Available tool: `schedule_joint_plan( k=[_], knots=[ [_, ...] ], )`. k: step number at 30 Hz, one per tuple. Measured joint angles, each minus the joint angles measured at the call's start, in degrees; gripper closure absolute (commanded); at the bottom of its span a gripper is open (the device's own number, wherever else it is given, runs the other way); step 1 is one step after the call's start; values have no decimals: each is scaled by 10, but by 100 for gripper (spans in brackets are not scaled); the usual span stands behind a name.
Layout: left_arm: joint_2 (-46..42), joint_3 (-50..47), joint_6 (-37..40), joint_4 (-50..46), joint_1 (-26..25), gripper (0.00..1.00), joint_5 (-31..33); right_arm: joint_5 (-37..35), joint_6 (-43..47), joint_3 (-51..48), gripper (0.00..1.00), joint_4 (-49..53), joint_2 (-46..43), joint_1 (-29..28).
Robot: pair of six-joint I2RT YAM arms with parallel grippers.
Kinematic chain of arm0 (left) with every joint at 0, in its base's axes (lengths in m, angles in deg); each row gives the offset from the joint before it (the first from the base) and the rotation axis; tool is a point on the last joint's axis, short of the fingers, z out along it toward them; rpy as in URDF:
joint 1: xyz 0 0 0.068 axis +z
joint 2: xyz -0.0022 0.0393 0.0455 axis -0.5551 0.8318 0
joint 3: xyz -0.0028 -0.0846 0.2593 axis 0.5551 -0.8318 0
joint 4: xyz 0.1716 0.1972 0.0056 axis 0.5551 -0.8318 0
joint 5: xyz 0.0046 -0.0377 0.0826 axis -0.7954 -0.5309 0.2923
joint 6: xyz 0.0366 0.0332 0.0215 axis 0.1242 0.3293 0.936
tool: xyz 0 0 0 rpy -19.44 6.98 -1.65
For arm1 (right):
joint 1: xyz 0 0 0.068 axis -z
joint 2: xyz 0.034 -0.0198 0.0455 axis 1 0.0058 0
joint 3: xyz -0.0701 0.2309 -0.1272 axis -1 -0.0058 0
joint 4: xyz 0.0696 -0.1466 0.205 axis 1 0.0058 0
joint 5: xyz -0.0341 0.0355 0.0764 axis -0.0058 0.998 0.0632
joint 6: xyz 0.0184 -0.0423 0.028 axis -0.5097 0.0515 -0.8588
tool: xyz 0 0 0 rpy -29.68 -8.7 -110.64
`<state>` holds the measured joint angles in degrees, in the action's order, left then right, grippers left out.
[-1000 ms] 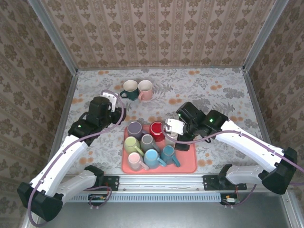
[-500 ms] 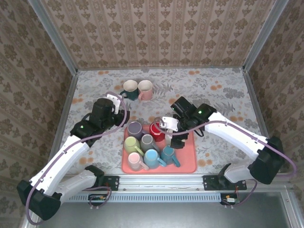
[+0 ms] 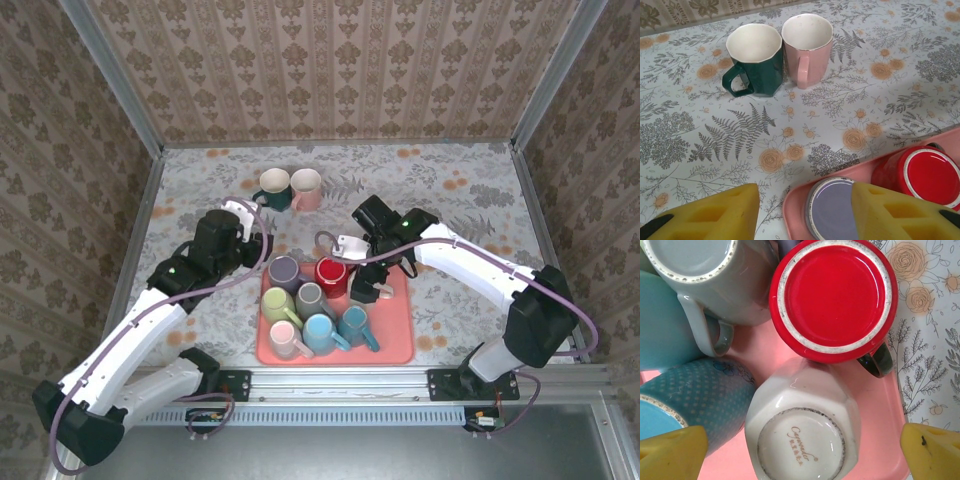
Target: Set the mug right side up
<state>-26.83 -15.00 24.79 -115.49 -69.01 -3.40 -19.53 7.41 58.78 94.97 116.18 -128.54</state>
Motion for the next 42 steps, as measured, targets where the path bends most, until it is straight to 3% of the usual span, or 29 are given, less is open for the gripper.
schedule_joint_plan(
  k=[14, 19, 31, 42],
  knots=[
    [-1, 0, 5, 0, -3, 47, 11, -47, -34, -18, 11, -33, 42, 0],
    [-1, 0, 5, 0, -4, 47, 11, -67, -51, -28, 22, -41, 48, 0],
    [-1, 0, 5, 0, -7, 46, 15, -94, -87, -45, 18, -60, 48, 2],
    [0, 0, 5, 0, -7, 46, 15, -99, -97, -41, 32, -63, 54, 0]
  ],
)
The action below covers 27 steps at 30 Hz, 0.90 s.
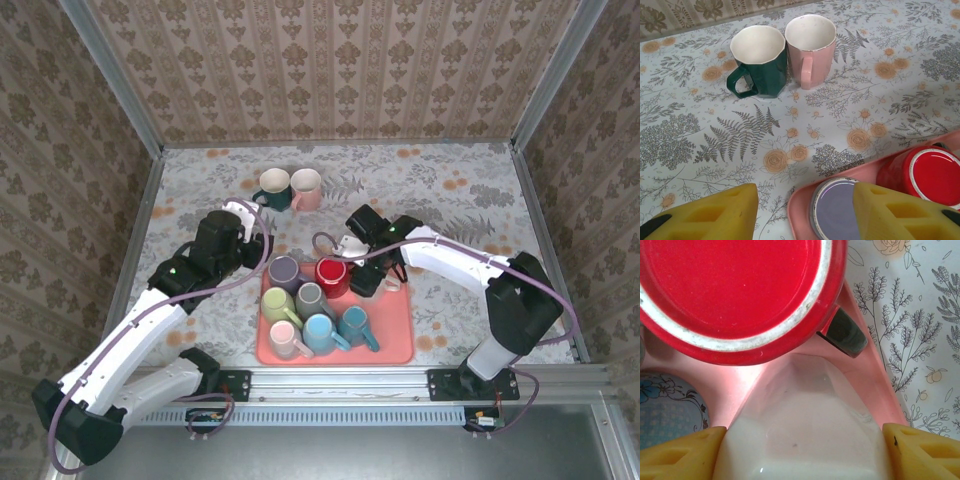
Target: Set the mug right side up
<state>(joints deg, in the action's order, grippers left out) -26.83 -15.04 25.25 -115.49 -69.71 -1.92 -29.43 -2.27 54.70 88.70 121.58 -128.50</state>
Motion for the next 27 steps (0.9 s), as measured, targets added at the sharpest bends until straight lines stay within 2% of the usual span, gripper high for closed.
schedule_joint_plan(
  k=[3, 7, 9, 15, 23, 27],
  knots=[
    [0, -1, 0, 0, 0, 47, 0, 0, -2, 3, 42, 0, 2, 0],
    [1, -1, 0, 0, 0, 47, 0, 3, -10, 3, 49, 0, -1, 0],
    [2, -1, 0, 0, 0, 47, 0, 5, -16, 0, 57, 0, -4, 2],
    [3, -3, 0, 0, 0, 47, 0, 13, -73, -6, 61, 9, -18, 23],
    [4, -3, 0, 0, 0, 46, 0, 23, -190, -1, 72, 23, -71, 92],
    [8, -3, 0, 1, 0, 36, -14, 41, -264, 16, 73, 24, -123, 137]
  ],
)
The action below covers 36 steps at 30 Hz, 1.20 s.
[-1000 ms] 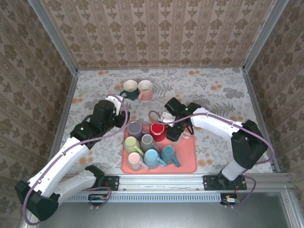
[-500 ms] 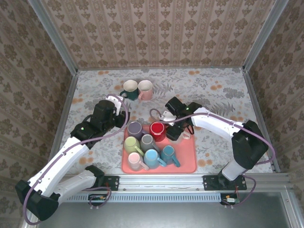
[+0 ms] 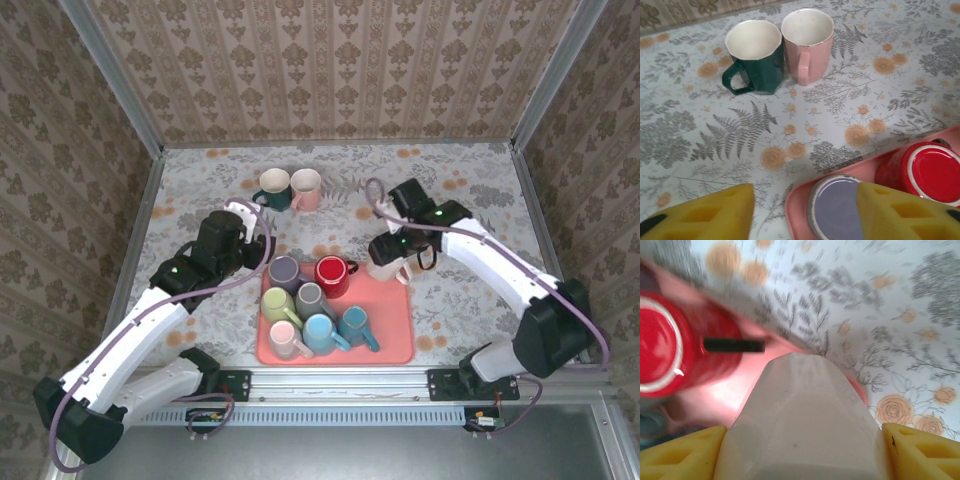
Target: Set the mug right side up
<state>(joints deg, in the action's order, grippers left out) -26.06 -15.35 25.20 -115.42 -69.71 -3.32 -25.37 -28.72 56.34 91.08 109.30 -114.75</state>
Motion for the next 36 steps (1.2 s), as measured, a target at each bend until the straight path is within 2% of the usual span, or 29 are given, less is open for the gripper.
schedule_joint_plan(
  k=[4, 7, 11, 14, 18, 24, 30, 36],
  knots=[
    [14, 1, -3, 1, 1, 26, -44, 42, -96, 5, 73, -42, -82, 45],
    [20, 5, -11, 1, 9, 22, -84, 69, -183, -2, 72, -118, -136, 64],
    [17, 9, -32, 14, 47, 20, -154, 102, -293, -30, 72, -235, -155, 68],
    [15, 8, -70, 45, 92, 19, -234, 120, -382, -54, 72, -325, -133, 68],
    [15, -8, -141, 131, 137, 18, -356, 133, -494, -88, 71, -440, -86, 68],
    [23, -40, -237, 265, 139, 16, -491, 137, -595, -107, 71, -542, -38, 48],
    [59, -76, -333, 403, 140, 21, -558, 161, -661, -120, 71, -629, -27, 30],
    [104, -93, -422, 530, 140, 25, -592, 176, -693, -120, 71, -678, -26, 18]
  ],
)
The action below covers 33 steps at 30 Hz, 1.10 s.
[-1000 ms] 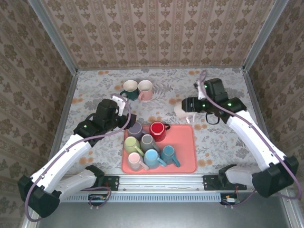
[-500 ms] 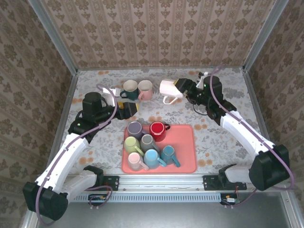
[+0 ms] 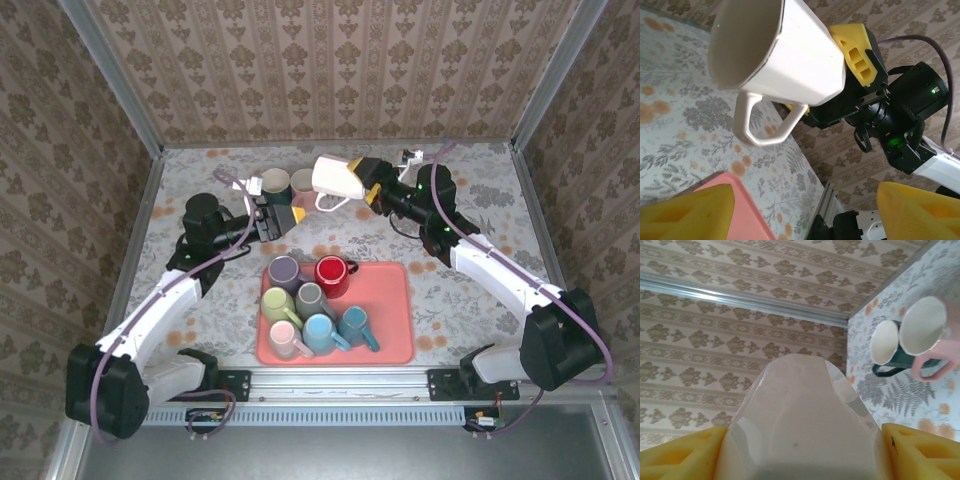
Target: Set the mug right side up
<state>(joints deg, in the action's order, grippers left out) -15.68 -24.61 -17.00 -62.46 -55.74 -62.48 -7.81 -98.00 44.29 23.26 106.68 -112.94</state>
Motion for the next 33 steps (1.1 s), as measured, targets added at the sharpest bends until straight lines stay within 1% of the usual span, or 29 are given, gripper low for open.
schedule_joint_plan(
  k=[5, 7, 9, 12, 13, 18, 24, 27, 30, 33],
  knots=[
    [41, -1, -73, 105, 0, 25, -14, 11, -27, 0, 72, -50, 12, -14],
    [61, -1, -103, 146, -1, 27, -19, 15, -33, 0, 73, -62, 18, -23],
    [74, -2, -123, 170, 2, 30, -20, 10, -34, 0, 73, -72, 23, -25],
    [88, -2, -146, 198, 3, 37, -18, 5, -41, 0, 73, -95, 33, -24],
    [92, -2, -152, 204, 5, 38, -16, 4, -45, 0, 73, -102, 36, -24],
    [97, -1, -161, 225, 5, 36, -14, 1, -55, 0, 74, -120, 39, -23],
    [94, -1, -145, 208, 8, 38, -13, 1, -48, 1, 74, -109, 37, -24],
    [76, 1, -109, 154, 7, 37, -14, 2, -38, 2, 74, -82, 28, -28],
    [53, 11, -53, 83, 7, 37, -14, 5, -30, 10, 74, -63, 25, -33],
    [45, 25, -17, 44, 7, 38, -14, 9, -29, 17, 74, -56, 25, -35]
  ],
)
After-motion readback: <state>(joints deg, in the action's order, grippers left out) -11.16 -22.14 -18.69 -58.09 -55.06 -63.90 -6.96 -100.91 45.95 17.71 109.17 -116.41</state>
